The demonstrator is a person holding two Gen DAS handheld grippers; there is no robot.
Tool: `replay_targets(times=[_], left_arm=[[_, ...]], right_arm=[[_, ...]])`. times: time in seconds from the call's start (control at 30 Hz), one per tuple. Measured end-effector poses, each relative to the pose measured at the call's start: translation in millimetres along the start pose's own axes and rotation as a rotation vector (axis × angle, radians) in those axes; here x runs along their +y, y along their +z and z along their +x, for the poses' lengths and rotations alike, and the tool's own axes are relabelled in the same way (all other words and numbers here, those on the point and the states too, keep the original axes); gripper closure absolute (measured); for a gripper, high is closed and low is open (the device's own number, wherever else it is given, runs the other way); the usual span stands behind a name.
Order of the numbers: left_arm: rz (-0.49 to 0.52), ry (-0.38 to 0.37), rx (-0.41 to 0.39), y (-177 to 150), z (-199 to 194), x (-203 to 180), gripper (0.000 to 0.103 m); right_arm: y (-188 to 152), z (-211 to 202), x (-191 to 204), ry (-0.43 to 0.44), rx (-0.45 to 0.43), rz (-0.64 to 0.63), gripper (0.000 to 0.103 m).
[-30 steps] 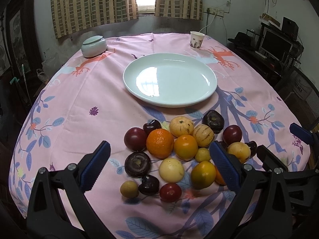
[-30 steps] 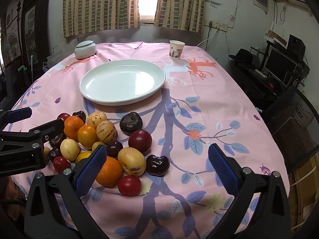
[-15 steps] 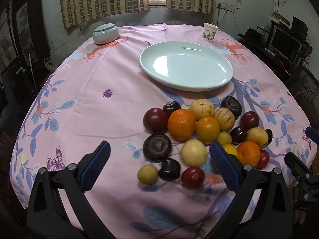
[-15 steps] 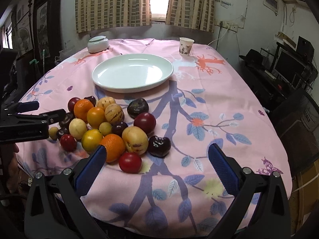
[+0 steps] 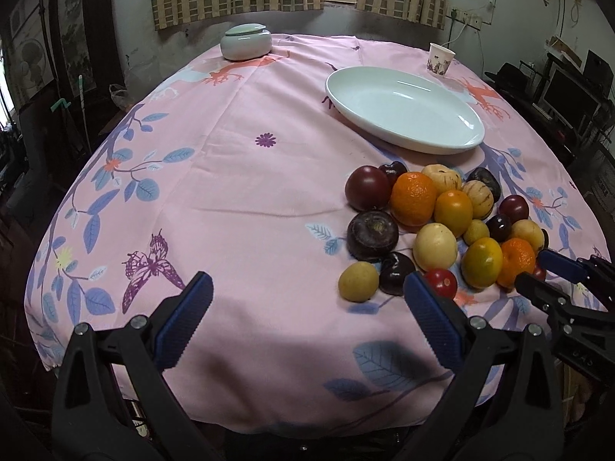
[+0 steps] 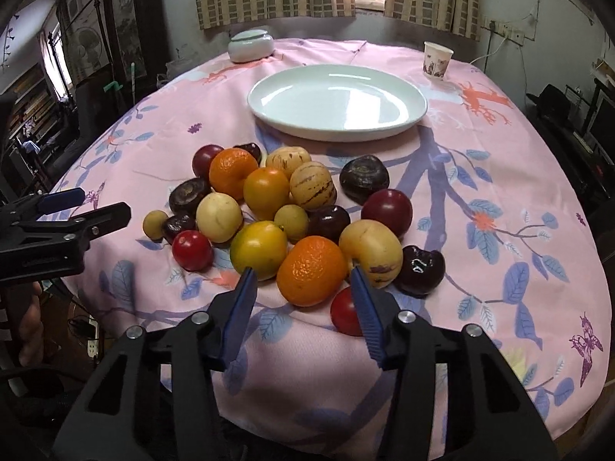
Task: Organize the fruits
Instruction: 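Grasp a tangerine with the right tool while the left tool grasps a small yellow-green fruit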
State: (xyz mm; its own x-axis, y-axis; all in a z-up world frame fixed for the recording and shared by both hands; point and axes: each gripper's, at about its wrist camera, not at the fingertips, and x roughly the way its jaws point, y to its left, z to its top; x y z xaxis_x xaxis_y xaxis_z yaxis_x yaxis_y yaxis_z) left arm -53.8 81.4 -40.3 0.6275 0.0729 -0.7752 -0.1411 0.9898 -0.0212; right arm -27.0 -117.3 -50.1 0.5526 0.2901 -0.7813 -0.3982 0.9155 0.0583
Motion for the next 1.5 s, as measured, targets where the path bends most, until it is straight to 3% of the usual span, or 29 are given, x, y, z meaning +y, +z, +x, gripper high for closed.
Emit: replay_targets(times=[0.17, 0.3, 0.4, 0.57, 0.77, 0.87, 1.03, 1.1, 1.17, 1.2, 1.33, 1.4, 1.5], left_arm=[[-0.015, -0.025, 0.002, -3.1, 1.8, 8.0, 0.002], [0.008, -0.026, -0.010, -3.5, -0.5, 6.4, 0.002], [0.013, -0.019, -0.001, -3.7, 1.1, 5.7, 0.002], [0.017, -0.005, 0.024, -3.9, 9.4, 4.8, 0.002], [0.085, 0.034, 0.084, -5.1, 33.1, -6.3, 0.002], [0.102, -0.023, 0.121, -8.7, 43.9, -11.5, 0.002], [0.070, -0.097, 0.093, -7.7, 55.0, -10.0, 0.004], [0.081, -0.127, 0.077, -7.4, 54.7, -14.4, 0.013], [0.104, -0.147, 0.067, -7.2, 51.6, -21.8, 0.028], [0.113, -0.163, 0.068, -7.4, 50.1, -24.7, 0.041], [0.132, -0.206, 0.073, -7.8, 46.5, -29.5, 0.066], [0.132, -0.217, 0.078, -8.8, 44.1, -28.8, 0.075], [0.119, -0.230, 0.084, -10.8, 43.8, -24.3, 0.075]], right_arm=[[7.0, 8.5, 8.4, -0.021, 0.074, -0.075, 0.053], [13.4, 20.7, 18.2, -0.087, 0.147, -0.199, 0.053], [17.6, 32.7, 12.7, -0.095, 0.168, -0.241, 0.060], [15.4, 7.2, 7.7, -0.060, 0.112, -0.192, 0.061], [-1.2, -23.7, -12.1, -0.016, 0.023, -0.039, 0.061], [-9.0, -22.9, -19.8, 0.023, 0.025, 0.019, 0.061], [-10.9, -22.4, -17.8, 0.067, 0.017, 0.033, 0.061], [-10.0, -22.5, -16.7, 0.082, 0.014, 0.032, 0.061], [-9.8, -21.2, -17.3, 0.088, 0.020, 0.036, 0.061], [-9.7, -19.9, -18.2, 0.088, 0.025, 0.041, 0.061], [-9.8, -15.5, -19.5, 0.097, 0.037, 0.057, 0.060], [-9.7, -14.8, -19.0, 0.102, 0.040, 0.061, 0.060], [-9.4, -17.3, -16.9, 0.107, 0.031, 0.057, 0.060]])
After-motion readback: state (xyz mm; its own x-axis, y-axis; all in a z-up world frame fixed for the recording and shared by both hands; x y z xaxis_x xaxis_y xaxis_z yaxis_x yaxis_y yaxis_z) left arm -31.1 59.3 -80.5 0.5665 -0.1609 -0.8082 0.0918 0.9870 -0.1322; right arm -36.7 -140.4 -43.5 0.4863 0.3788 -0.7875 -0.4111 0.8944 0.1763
